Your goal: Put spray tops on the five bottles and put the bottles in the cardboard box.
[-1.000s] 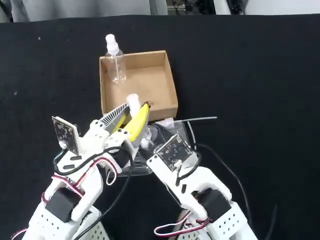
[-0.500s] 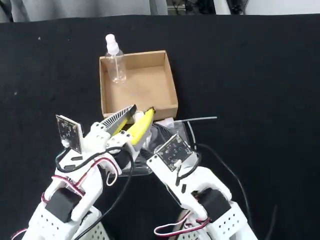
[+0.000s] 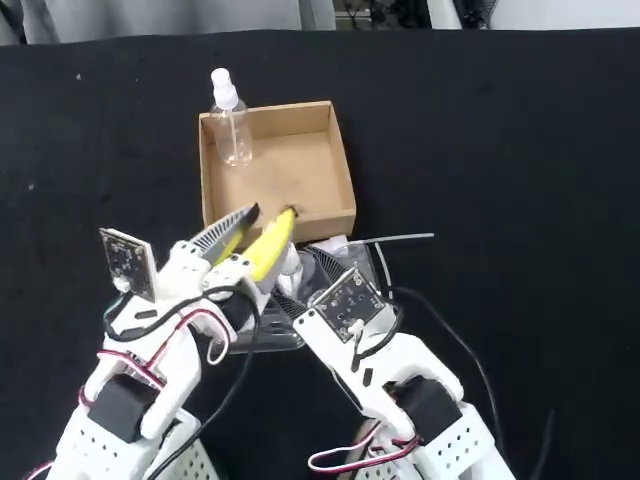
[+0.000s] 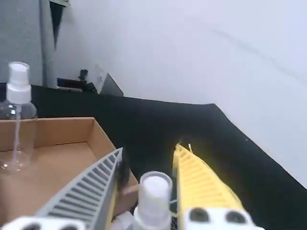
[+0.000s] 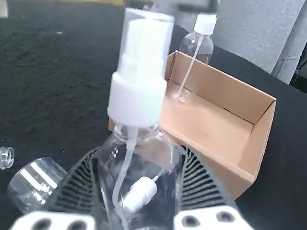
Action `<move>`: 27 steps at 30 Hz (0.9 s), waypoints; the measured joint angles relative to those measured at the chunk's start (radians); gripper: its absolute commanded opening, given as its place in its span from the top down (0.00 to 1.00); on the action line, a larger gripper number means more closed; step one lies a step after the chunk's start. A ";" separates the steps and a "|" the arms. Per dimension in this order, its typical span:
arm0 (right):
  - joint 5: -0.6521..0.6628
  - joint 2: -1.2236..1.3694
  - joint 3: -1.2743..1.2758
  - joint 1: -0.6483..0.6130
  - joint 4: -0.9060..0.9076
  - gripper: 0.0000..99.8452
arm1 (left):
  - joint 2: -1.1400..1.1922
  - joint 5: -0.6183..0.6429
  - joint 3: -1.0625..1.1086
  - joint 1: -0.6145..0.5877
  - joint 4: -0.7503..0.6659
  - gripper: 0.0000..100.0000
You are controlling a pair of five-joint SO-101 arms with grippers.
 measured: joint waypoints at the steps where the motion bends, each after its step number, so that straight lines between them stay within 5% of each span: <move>1: 0.000 0.000 0.000 0.000 -0.011 0.99 | 0.000 0.002 -0.006 -0.008 0.000 0.85; 27: -0.055 0.000 0.000 0.049 -0.138 0.99 | -0.129 -0.018 -0.092 -0.152 0.031 0.85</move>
